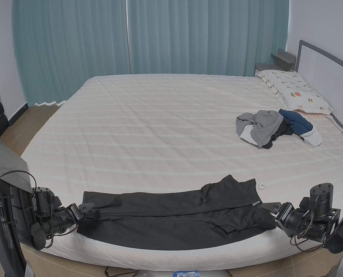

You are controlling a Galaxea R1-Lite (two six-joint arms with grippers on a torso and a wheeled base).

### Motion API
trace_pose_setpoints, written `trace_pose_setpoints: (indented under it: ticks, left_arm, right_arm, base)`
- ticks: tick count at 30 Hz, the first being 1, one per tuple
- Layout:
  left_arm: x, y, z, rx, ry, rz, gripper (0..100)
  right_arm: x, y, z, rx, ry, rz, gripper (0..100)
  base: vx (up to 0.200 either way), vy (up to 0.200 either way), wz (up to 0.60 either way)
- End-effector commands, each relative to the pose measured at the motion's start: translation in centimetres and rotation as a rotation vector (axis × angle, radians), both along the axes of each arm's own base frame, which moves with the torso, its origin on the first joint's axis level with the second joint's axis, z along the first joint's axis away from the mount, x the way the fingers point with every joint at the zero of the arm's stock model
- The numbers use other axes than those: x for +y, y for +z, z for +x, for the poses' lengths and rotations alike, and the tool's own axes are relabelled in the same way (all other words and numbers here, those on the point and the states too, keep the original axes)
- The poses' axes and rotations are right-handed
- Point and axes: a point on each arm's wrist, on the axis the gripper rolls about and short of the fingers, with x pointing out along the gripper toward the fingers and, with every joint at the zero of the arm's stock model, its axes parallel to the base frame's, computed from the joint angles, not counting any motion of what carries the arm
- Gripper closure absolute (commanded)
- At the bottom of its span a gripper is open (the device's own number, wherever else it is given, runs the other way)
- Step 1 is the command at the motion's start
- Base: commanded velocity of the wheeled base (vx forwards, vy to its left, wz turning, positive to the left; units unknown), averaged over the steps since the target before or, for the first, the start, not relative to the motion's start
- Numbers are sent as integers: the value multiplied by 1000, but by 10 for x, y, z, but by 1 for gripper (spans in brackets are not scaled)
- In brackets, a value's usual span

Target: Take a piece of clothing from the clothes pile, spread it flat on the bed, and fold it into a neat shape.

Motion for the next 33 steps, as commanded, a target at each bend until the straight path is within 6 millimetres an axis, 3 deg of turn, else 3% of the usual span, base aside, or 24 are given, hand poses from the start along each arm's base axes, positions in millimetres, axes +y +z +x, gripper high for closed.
trace_pose_setpoints:
  ticks: [1, 15, 21, 30, 33]
  left_arm:
    - [0, -1, 4, -10, 0, 3, 0]
    - [11, 4, 43, -117, -16, 108, 0]
    - [20, 27, 60, -73, 4, 110, 0]
    - [21, 28, 71, -25, -80, 205, 0]
    - [12, 22, 66, 20, -151, 239, 0]
  right_arm:
    - [11, -5, -9, 51, 22, 42, 0]
    - [9, -2, -12, 67, -1, 50, 0]
    - [10, -3, -14, 83, 7, 44, 0]
    - [10, -4, -14, 84, 10, 44, 0]
    - [10, -4, -14, 84, 10, 44, 0]
  base:
    - [0, 0, 0]
    - [0, 0, 0]
    - [0, 0, 0]
    - [0, 0, 0]
    - [0, 0, 0]
